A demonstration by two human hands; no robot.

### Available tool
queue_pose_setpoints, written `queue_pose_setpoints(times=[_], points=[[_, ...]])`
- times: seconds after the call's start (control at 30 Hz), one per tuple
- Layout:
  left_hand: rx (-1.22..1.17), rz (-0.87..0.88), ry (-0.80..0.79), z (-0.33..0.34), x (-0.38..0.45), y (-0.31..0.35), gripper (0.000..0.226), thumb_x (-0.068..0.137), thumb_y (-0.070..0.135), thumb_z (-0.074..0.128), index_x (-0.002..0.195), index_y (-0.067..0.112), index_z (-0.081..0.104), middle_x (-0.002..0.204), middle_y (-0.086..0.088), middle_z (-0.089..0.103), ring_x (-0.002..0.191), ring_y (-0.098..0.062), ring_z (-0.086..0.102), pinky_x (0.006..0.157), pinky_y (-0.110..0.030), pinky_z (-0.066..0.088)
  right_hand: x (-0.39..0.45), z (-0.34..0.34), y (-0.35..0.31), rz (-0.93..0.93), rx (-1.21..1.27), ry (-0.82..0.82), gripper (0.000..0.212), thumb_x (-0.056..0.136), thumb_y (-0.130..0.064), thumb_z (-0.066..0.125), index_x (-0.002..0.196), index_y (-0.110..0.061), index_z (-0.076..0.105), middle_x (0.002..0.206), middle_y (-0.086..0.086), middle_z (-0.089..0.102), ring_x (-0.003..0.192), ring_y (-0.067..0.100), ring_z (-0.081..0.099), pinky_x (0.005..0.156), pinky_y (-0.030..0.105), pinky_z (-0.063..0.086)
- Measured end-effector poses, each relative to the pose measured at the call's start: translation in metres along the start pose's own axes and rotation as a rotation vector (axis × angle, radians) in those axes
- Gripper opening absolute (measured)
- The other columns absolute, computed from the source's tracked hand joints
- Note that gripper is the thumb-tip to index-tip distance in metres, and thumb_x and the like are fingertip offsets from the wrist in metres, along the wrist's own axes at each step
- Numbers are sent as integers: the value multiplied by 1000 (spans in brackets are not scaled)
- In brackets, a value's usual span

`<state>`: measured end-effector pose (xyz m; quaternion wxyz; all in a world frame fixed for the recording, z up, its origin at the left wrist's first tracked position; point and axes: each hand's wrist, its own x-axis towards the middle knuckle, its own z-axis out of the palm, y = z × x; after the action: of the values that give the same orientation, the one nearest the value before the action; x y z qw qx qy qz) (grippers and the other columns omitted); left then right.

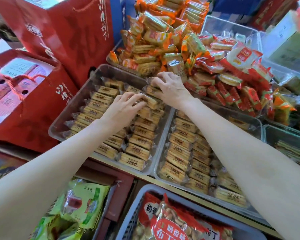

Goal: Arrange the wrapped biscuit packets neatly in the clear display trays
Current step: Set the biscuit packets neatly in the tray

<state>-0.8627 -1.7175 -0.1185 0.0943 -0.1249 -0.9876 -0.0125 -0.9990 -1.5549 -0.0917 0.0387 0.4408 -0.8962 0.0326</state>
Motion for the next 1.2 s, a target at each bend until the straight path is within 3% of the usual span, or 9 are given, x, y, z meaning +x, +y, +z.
queue_pose_setpoints(times=[0.1, 0.23, 0.3, 0.43, 0.6, 0.77, 0.9, 1.07, 1.2], points=[[-51, -147, -22, -1, 7, 6, 44, 77, -6, 63, 120, 2, 60, 137, -22, 46, 121, -45, 44, 86, -55, 45, 2, 2, 2, 3, -53, -82, 56, 88, -31, 60, 138, -17, 36, 145, 10, 29, 134, 31, 23, 107, 44, 20], [10, -292, 2, 2, 15, 20, 32, 72, -2, 70, 104, 5, 69, 124, -21, 55, 106, -45, 52, 76, -51, 48, 10, -5, 1, 59, -107, -120, 71, 80, -29, 71, 138, -22, 30, 144, 12, 24, 132, 32, 23, 106, 46, 23], [-55, -380, 29, 3, 18, 25, 35, 77, -6, 65, 111, 4, 66, 131, -23, 48, 110, -44, 47, 76, -46, 50, 14, -5, -3, 63, -159, -140, 73, 79, -29, 71, 139, -22, 29, 144, 14, 25, 129, 34, 27, 104, 47, 27], [-135, -318, -46, 4, 16, 22, 58, 90, -2, 44, 146, 9, 30, 153, -17, 18, 131, -36, 23, 109, -40, 27, 8, 1, -3, 85, -194, -79, 72, 81, -27, 67, 140, -20, 28, 144, 16, 28, 121, 37, 36, 98, 46, 34], [8, -203, -148, -2, 28, 11, 82, 89, 3, 50, 151, 26, 1, 158, 3, 11, 123, -31, 28, 91, -32, 49, 0, 8, 1, 109, -199, -38, 73, 80, -22, 70, 141, -21, 29, 139, 12, 36, 122, 34, 37, 99, 45, 32], [167, -174, -254, -7, 48, 11, 75, 86, 6, 60, 148, 20, 19, 148, 1, 29, 124, -30, 30, 82, -29, 48, -10, -11, 12, 241, 39, 148, 59, 83, -16, 65, 133, -11, 35, 115, 8, 51, 99, 26, 53, 90, 40, 40], [220, -150, -276, -11, 53, 14, 68, 87, 7, 57, 145, 19, 24, 144, 0, 32, 126, -27, 29, 88, -30, 41, -22, -26, 31, 235, 299, -11, 56, 84, -12, 66, 130, -9, 35, 109, 8, 57, 97, 24, 59, 86, 39, 49], [227, -131, -259, -19, 45, 15, 64, 85, 18, 61, 142, 17, 31, 141, -2, 39, 128, -27, 29, 95, -36, 33, -30, -25, 31, 272, 244, 93, 45, 90, 1, 49, 130, -15, 38, 102, 12, 49, 85, 30, 55, 75, 42, 51], [221, -113, -238, -28, 43, 11, 63, 84, 22, 62, 140, 18, 35, 139, -1, 42, 128, -26, 28, 98, -36, 30, -29, -25, 25, 164, 44, 83, 47, 84, 16, 41, 121, -11, 52, 121, 16, 45, 100, 31, 48, 84, 40, 46]])
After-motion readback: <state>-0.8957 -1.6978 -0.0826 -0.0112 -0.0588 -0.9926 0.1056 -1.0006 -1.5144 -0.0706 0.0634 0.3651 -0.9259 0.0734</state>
